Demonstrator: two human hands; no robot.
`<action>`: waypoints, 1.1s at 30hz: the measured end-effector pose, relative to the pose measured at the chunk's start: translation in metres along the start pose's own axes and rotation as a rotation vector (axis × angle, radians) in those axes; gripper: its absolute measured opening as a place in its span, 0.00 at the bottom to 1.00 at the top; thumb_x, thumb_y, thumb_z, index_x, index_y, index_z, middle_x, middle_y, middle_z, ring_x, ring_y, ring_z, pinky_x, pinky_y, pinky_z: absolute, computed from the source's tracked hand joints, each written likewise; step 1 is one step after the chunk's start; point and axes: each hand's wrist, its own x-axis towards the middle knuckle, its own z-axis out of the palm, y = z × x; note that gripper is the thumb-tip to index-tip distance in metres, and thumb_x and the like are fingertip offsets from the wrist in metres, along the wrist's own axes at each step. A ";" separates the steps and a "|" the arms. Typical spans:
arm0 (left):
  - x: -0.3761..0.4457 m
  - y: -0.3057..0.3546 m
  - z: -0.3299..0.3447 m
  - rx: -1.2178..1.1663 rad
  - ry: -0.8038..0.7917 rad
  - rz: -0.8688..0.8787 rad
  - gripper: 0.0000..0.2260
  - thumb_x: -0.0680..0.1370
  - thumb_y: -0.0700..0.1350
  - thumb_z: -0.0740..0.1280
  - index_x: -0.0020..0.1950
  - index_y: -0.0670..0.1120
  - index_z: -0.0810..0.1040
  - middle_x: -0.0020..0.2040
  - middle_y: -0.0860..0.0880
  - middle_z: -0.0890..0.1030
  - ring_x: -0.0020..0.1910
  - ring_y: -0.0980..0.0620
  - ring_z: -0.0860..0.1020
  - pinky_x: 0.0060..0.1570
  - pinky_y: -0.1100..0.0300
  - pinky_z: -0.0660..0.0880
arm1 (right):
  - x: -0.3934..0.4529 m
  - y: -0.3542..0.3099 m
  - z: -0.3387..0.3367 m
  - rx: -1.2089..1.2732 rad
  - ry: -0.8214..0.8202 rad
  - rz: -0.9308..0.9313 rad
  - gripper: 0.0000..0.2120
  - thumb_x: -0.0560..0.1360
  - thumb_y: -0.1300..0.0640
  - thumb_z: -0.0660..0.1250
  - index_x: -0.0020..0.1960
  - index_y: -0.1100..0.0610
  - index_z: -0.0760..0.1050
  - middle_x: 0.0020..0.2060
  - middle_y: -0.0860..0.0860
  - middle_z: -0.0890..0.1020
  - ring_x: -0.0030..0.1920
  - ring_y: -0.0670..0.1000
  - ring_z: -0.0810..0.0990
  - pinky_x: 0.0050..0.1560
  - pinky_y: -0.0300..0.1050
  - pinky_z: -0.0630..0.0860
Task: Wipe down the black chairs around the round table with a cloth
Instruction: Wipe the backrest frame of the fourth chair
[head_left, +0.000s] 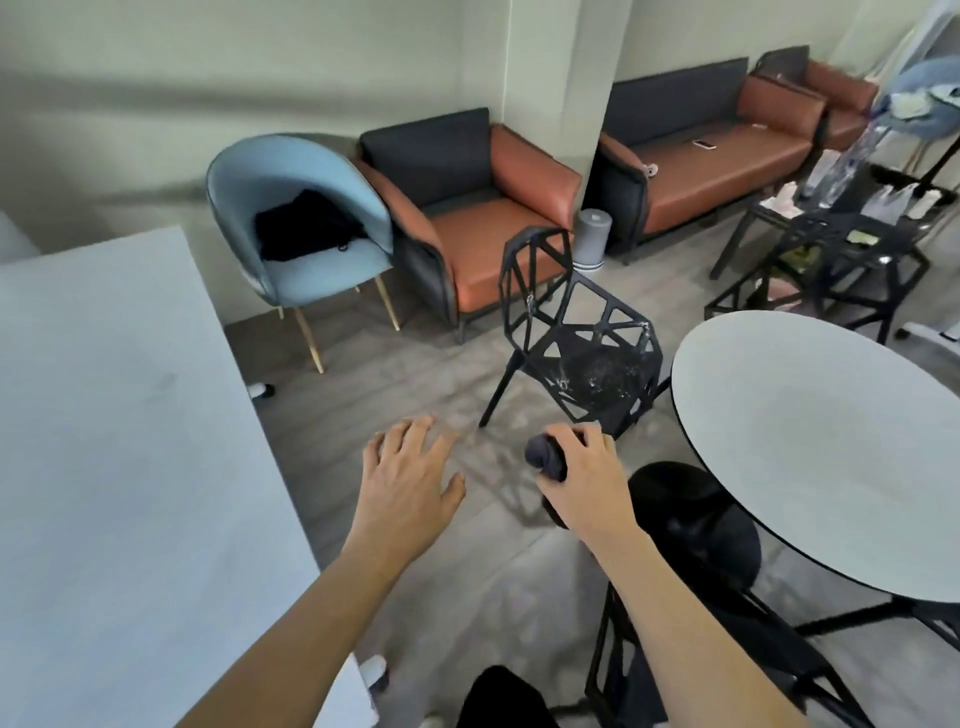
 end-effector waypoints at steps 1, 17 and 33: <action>0.006 -0.005 -0.001 -0.014 -0.007 -0.020 0.20 0.80 0.57 0.63 0.71 0.55 0.71 0.74 0.48 0.69 0.71 0.44 0.68 0.69 0.45 0.66 | 0.012 -0.004 0.004 0.004 -0.009 -0.007 0.24 0.70 0.53 0.75 0.64 0.49 0.72 0.58 0.52 0.71 0.57 0.58 0.71 0.54 0.56 0.77; 0.230 -0.023 0.044 0.028 -0.039 -0.184 0.17 0.76 0.54 0.68 0.64 0.52 0.76 0.67 0.47 0.75 0.63 0.42 0.75 0.60 0.45 0.72 | 0.282 0.055 0.044 0.056 -0.102 -0.030 0.22 0.70 0.54 0.75 0.62 0.50 0.74 0.57 0.54 0.73 0.57 0.61 0.72 0.55 0.56 0.76; 0.462 0.003 0.124 -0.033 -0.162 -0.120 0.18 0.80 0.55 0.63 0.68 0.52 0.74 0.71 0.48 0.71 0.69 0.45 0.70 0.67 0.47 0.69 | 0.484 0.174 0.047 0.031 -0.143 0.117 0.21 0.73 0.51 0.73 0.64 0.45 0.72 0.59 0.51 0.72 0.61 0.58 0.71 0.57 0.55 0.77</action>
